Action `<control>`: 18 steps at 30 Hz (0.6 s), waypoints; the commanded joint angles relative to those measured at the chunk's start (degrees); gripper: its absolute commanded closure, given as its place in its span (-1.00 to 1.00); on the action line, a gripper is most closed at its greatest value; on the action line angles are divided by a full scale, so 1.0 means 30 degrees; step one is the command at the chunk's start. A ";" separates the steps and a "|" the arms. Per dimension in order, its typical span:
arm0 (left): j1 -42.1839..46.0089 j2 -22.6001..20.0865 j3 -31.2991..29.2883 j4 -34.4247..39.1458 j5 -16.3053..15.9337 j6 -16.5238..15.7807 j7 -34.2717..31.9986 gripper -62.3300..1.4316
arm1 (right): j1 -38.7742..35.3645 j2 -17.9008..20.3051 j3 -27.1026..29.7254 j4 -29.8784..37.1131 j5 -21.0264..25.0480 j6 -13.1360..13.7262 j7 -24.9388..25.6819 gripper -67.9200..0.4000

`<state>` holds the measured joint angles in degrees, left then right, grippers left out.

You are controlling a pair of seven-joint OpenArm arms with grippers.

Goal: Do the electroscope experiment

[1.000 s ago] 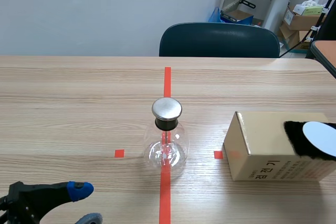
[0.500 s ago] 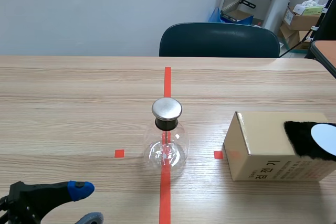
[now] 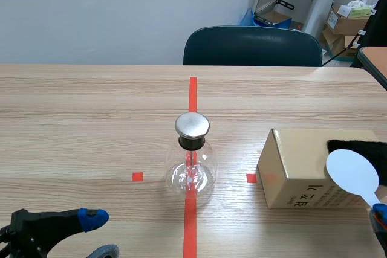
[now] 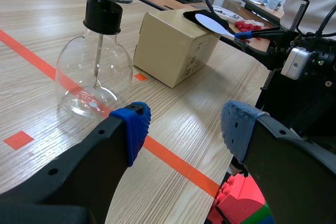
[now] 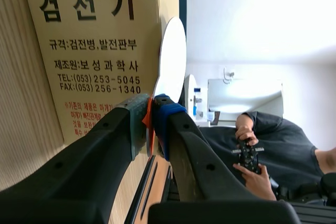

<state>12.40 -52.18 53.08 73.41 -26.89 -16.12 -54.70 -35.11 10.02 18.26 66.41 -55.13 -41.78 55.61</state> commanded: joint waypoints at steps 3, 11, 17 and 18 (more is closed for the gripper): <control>-0.0015 0.0240 -0.0087 0.0342 -0.0044 0.0007 -0.0270 -0.07 | 0.0015 0.0291 -0.0109 0.0153 0.0080 -0.1027 -0.2761 0.94; -0.0015 0.0240 -0.0087 0.0342 -0.0051 0.0007 -0.0262 -0.07 | 0.0007 0.0299 -0.0109 0.0153 -0.0270 -0.0721 -0.2120 0.94; -0.0007 0.0240 -0.0087 0.0342 -0.0204 -0.0044 -0.0262 -0.07 | 0.0000 0.0255 -0.0109 0.0153 -0.0350 -0.0627 -0.3169 0.94; -0.0007 0.0240 -0.0087 0.0342 -0.0204 -0.0051 -0.0262 -0.07 | 0.0000 0.0255 -0.0109 0.0153 -0.0357 -0.0634 -0.4233 0.94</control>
<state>12.40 -52.12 53.08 73.41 -27.33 -16.16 -54.68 -35.11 10.13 17.54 66.43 -57.04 -41.80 44.60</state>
